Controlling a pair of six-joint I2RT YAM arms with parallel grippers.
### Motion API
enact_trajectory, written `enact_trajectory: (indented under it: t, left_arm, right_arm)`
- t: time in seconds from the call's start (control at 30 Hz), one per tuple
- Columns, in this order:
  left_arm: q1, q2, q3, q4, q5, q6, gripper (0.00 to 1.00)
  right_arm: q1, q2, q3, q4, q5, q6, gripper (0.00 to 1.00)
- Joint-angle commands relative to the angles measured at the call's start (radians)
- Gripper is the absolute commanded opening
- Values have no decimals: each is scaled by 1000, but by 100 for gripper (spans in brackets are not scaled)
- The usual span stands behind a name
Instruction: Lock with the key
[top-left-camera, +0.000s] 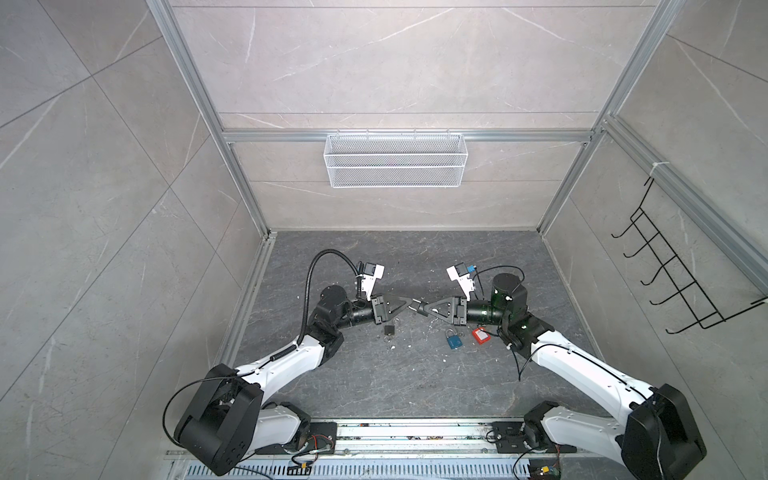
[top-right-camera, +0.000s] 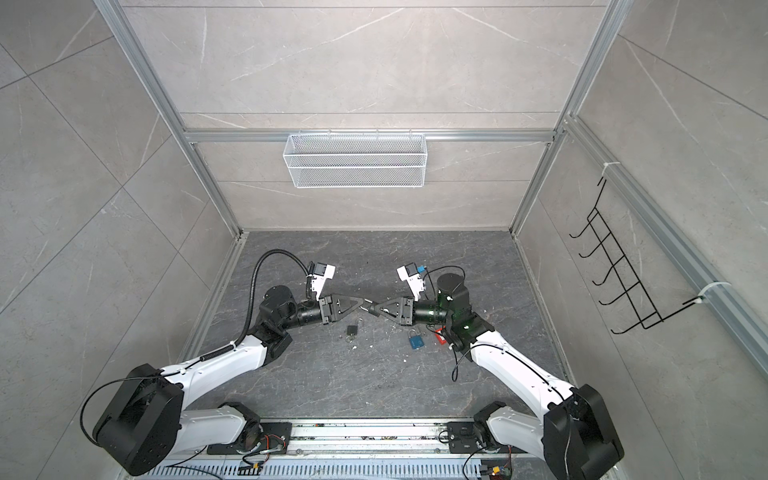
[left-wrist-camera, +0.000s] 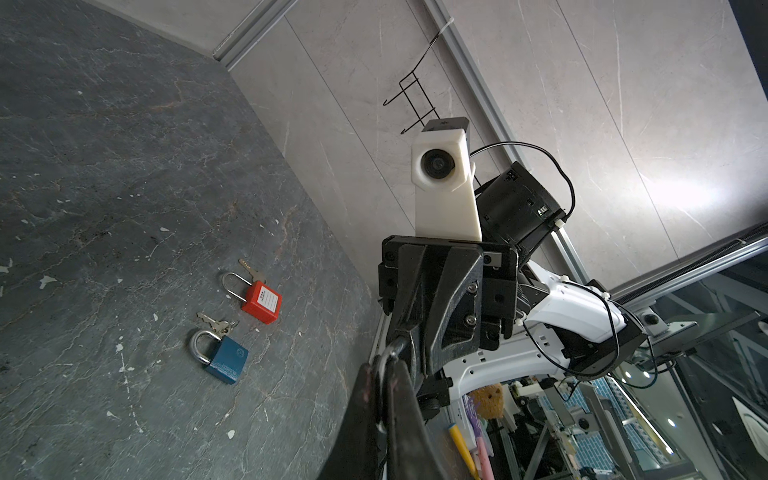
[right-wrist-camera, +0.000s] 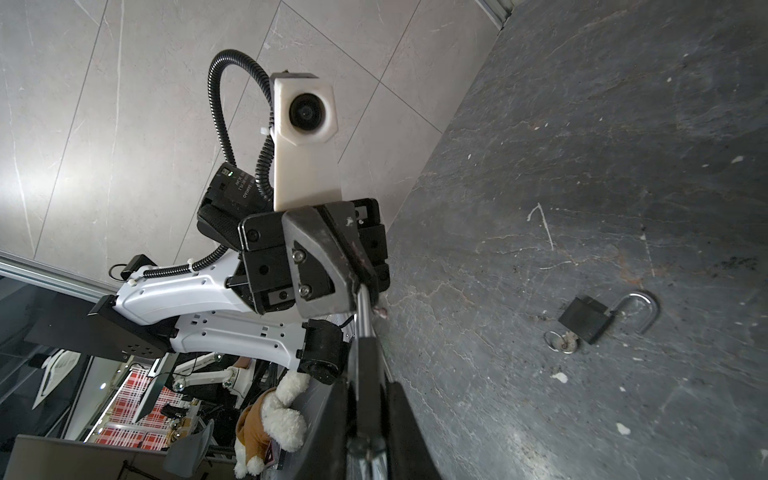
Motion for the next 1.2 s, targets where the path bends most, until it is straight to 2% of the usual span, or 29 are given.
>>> enact_trajectory:
  t: [0.0,0.87,1.17]
  left_arm:
    - [-7,5,1,129,62,-32,0]
    - [-108,87,31,202,115,-18,0]
    - [-136,75,41,176,153,11,0]
  right_arm:
    - [-1,23,31,19,18,-30,0]
    - [-1,91,60,147,18,31,0]
    - [-1,134,83,162,26,32,0]
